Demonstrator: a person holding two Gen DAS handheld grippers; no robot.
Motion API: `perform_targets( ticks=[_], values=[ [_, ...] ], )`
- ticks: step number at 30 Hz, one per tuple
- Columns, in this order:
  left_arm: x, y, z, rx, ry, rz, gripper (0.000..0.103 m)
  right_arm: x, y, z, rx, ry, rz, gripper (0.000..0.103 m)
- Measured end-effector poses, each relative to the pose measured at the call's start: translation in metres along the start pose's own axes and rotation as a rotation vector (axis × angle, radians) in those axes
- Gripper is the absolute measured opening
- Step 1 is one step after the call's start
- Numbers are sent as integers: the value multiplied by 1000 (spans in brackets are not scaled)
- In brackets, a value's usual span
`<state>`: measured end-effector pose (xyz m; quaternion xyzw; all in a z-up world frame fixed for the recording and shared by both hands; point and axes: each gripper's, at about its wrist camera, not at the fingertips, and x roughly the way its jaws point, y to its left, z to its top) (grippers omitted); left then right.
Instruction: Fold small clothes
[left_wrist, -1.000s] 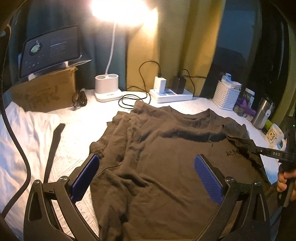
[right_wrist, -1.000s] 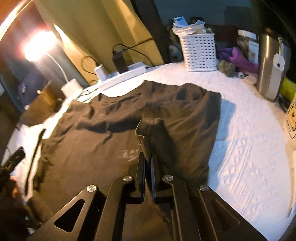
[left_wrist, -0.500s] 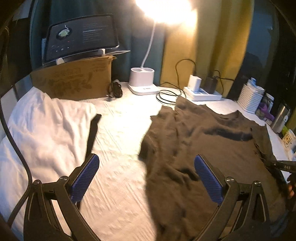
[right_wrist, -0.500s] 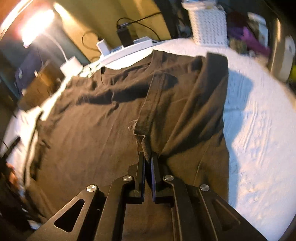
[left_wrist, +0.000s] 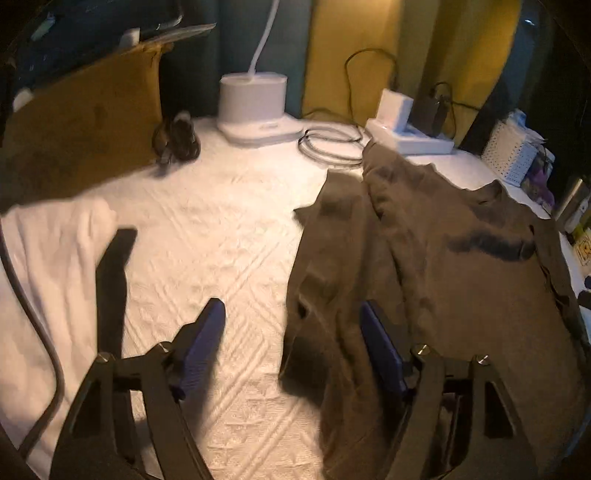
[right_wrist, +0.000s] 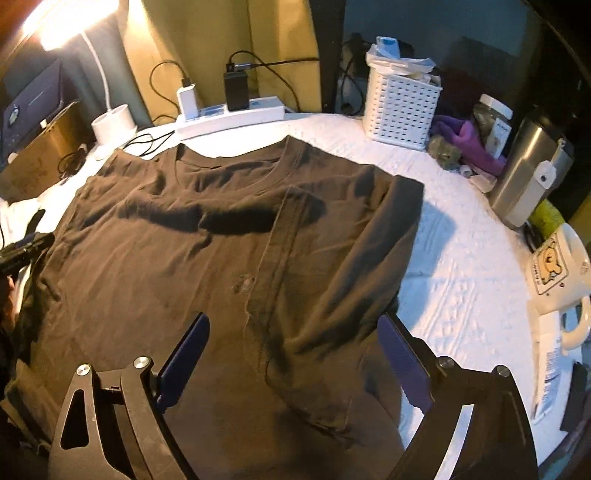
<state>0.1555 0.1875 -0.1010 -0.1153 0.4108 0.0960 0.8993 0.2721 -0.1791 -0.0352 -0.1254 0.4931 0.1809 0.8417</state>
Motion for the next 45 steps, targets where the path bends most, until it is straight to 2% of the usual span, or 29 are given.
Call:
perform_targets(
  ticks=[3,4,5,7,12,15,17,19,21,23,24,25,26,32,34,39,40,41,42,43,44,45],
  values=[
    [0,-6,0,31,13,-25,38,-2,0,1,12,-7,-11,93],
    [-1,-7,-1,39,17,-30,17,-2,2,1,15,-10,-10,93],
    [-2,-6,-1,31,19,-29,12,-3,3,2,21,-14,-5,93],
    [-8,1,-2,-9,9,-37,5,-6,4,3,33,-28,6,93],
    [-41,25,-10,-115,-84,82,5,-17,5,2,38,-61,25,93],
    [-44,30,-21,-151,-51,99,5,-21,0,-1,54,-72,43,93],
    [-43,30,-30,-172,-11,93,6,-21,-3,-5,63,-74,57,93],
    [-49,28,-32,-172,-4,95,8,-19,-6,-9,68,-74,65,93],
    [-57,27,-26,-155,-5,139,17,-16,-10,-12,72,-71,75,93],
    [-70,28,-17,-152,-40,180,42,-15,-12,-13,74,-77,79,93],
    [-76,31,-11,-155,-61,190,51,-15,-14,-12,77,-82,80,93],
    [-80,34,-5,-160,-82,197,68,-15,-16,-12,80,-88,80,93],
    [-82,35,0,-162,-96,197,78,-15,-17,-11,81,-91,79,93],
    [-45,32,37,-75,-54,144,78,-10,-23,-6,87,-104,65,93],
    [-28,30,46,-31,-37,92,78,-8,-27,-5,91,-100,61,93],
    [9,32,57,23,14,128,78,-2,-36,-4,102,-80,22,93],
    [13,32,57,34,12,126,76,-1,-37,-4,102,-74,9,93],
    [18,30,56,45,21,126,59,-1,-38,-3,104,-69,-3,93],
    [25,29,54,59,44,117,48,0,-39,-3,106,-64,-12,93],
    [24,28,52,65,25,106,40,2,-40,-1,110,-58,-21,93],
    [24,28,52,69,28,91,13,3,-40,-1,113,-55,-26,93],
    [24,26,52,83,33,85,7,5,-40,1,115,-53,-27,93]
  ],
)
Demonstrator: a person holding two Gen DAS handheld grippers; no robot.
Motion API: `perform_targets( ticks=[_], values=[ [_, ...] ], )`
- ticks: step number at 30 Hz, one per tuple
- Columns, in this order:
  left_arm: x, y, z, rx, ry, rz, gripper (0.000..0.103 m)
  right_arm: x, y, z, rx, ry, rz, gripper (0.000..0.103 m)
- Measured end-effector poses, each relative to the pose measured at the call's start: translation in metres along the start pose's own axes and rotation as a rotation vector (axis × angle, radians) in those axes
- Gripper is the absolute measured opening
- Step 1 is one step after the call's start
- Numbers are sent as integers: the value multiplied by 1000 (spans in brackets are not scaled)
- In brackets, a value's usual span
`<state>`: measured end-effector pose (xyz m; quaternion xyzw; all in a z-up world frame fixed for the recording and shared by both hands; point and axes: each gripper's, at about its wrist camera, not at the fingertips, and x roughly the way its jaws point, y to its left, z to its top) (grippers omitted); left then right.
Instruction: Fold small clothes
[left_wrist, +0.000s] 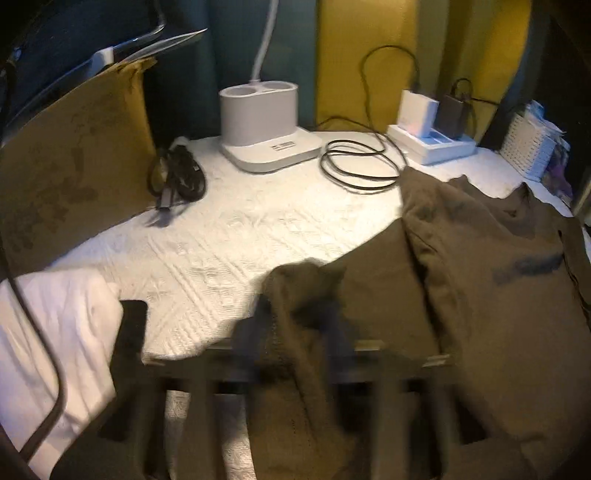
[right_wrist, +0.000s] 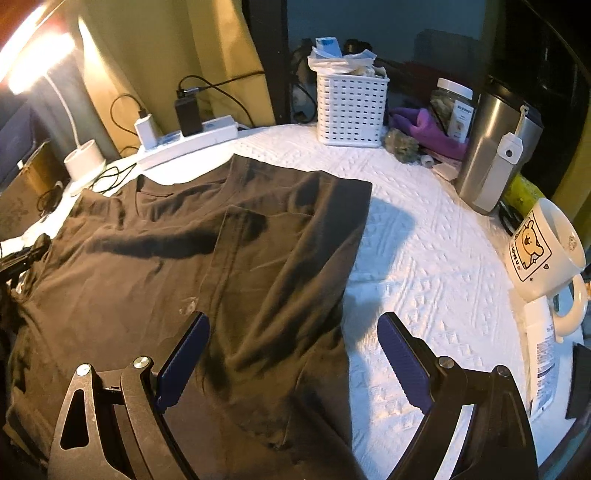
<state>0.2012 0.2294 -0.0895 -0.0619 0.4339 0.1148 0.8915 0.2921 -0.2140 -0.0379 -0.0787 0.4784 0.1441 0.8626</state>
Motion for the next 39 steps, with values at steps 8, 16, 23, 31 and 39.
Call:
perform_targets(
  ticks=[8,16,23,31,39],
  values=[
    [-23,18,-3,-96,-91,105,5,9,15,6,-18,11,21,93],
    [-54,13,-1,-120,-143,147,5,-2,13,2,-15,-17,58,93],
    [-85,-19,17,-75,-185,106,5,-3,-10,-15,27,-25,99,93],
    [-80,-100,34,52,-141,8,5,-4,-36,-27,56,-56,99,93],
    [-46,-162,33,179,-39,77,5,-8,-53,-28,94,-100,207,93]
  ],
)
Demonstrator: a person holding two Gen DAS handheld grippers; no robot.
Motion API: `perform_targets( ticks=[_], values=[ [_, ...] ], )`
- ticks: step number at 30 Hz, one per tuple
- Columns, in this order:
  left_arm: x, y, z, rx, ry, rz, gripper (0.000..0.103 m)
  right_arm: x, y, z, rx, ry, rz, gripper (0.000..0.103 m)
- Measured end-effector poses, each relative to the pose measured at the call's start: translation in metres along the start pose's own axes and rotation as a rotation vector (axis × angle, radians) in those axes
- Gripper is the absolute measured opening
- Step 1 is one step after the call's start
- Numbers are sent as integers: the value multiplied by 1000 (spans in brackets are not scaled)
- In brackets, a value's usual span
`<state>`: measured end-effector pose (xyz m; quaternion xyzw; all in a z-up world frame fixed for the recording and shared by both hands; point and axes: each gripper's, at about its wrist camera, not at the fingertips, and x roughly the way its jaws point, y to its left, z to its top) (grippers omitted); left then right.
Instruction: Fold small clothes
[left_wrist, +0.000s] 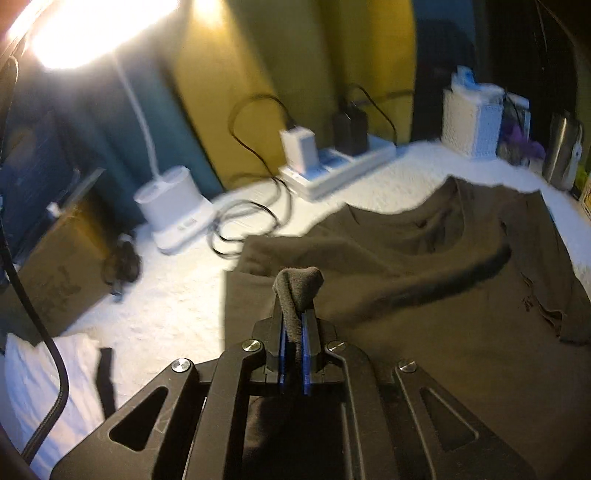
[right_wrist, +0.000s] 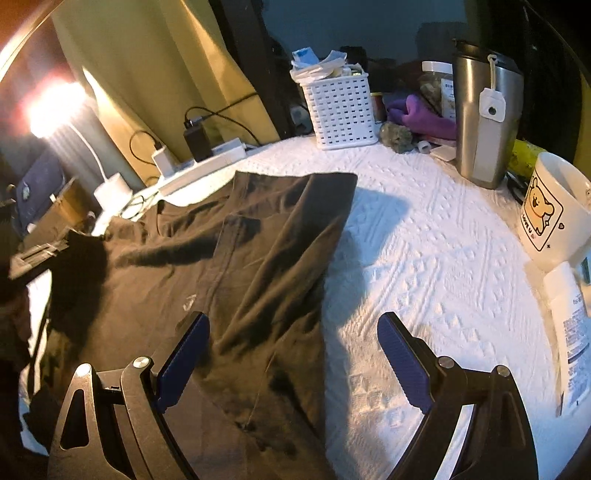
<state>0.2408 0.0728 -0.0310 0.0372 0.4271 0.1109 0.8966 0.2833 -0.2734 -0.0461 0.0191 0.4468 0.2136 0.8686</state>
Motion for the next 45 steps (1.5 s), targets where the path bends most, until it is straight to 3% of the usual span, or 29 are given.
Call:
perform_targets(
  ticks=[7,9,11,13,14,16,22,27,29,32,40,45],
  values=[
    [33,-48,-8,30,128,-28,7,3,-7,1,24,-3,45,93],
    [35,-54,-12,22,146,-55,16,4,-7,1,25,-6,57,93],
    [28,-55,-12,8,146,-111,42,5,-6,2,23,-8,62,93],
    [12,-53,-10,-14,118,-160,56,7,-6,3,21,-8,61,93],
    [2,-50,-7,-33,105,-182,58,7,-7,3,23,-8,59,93],
    [-16,-48,-3,-34,82,-240,58,7,-7,5,23,-8,55,93],
    [-43,-7,-19,-50,51,-178,58,4,1,7,4,-11,33,93],
    [-30,37,-53,-140,89,-152,63,-3,7,3,-2,-8,-6,93],
    [-21,41,-61,-153,100,-180,63,-5,11,0,-4,2,-22,93],
    [-7,42,-71,-141,128,-156,63,-7,17,-4,-27,29,-61,93],
    [-15,65,-85,-306,96,-296,63,-25,35,-11,-56,42,-122,93],
    [-34,48,-94,-241,47,-320,63,-33,43,-21,-60,42,-122,93]
  ],
)
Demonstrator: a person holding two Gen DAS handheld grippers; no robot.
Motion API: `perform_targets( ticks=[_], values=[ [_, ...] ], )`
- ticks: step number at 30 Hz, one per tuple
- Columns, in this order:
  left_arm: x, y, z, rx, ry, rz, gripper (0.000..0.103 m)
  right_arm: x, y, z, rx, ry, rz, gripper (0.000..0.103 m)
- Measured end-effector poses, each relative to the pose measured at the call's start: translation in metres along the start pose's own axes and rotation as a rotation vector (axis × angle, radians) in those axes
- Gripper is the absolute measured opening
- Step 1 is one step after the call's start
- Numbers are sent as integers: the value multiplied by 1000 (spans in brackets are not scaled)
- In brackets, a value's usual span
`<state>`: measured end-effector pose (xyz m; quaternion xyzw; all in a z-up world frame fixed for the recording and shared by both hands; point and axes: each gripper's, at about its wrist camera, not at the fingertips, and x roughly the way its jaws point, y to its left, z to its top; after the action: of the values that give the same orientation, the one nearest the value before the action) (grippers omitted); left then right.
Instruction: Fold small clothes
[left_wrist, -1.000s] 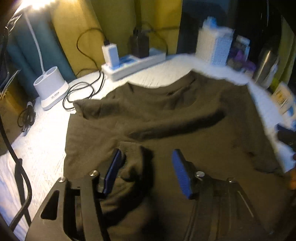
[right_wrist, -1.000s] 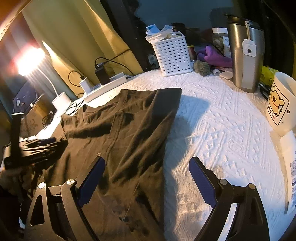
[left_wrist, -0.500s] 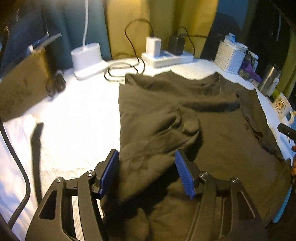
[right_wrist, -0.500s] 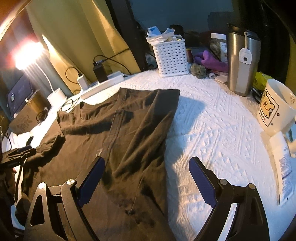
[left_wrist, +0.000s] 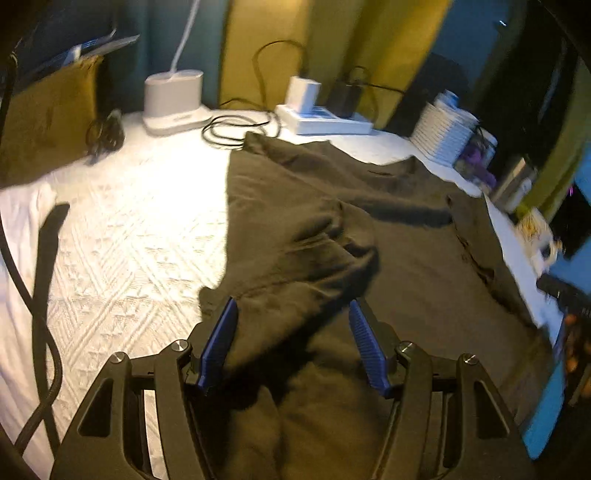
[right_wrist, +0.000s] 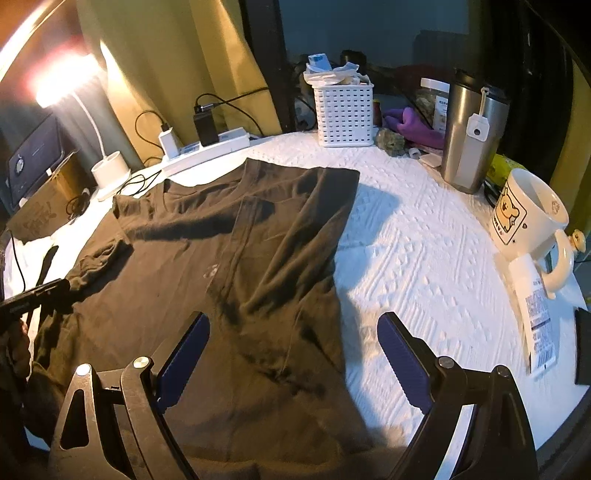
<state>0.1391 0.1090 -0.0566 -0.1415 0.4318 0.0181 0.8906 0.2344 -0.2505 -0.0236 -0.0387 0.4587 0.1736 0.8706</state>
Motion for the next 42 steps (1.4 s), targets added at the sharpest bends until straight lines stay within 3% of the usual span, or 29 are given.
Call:
perform_targets(
  ticks=[3,4,9,15,18,22,26,27,29,32,37,40,42],
  values=[
    [-8,-1,-4,29,-8,-56,63,0,2,-6,14,9,-5,93],
    [-13,3,-4,26,-21,-44,63,0,3,-8,17,13,-8,93],
    [-17,41,0,-29,-63,182,64,1,7,-9,14,16,-1,93],
    [8,52,1,-88,39,117,64,10,1,-10,30,24,8,93],
    [3,38,1,-82,12,48,64,16,-3,-10,46,27,24,93],
    [1,12,-3,-9,-19,72,64,19,-4,-10,51,19,54,93],
    [-5,-5,-5,23,-48,78,55,20,-4,-19,57,19,80,93],
    [-9,-8,-5,9,-58,57,55,20,-5,-22,60,18,81,93],
    [-11,-7,-2,-36,-64,4,39,18,-11,-28,75,9,92,93],
    [-15,-12,-4,-68,-69,-47,31,13,-22,-35,96,2,109,93],
    [-24,-35,-20,13,-37,-76,31,4,-37,-40,92,-15,96,93],
    [-43,-33,-18,34,-116,38,32,1,-44,-41,97,-27,91,93],
    [-50,-17,-6,-1,-141,98,42,1,-45,-40,93,-29,80,93]
  ],
)
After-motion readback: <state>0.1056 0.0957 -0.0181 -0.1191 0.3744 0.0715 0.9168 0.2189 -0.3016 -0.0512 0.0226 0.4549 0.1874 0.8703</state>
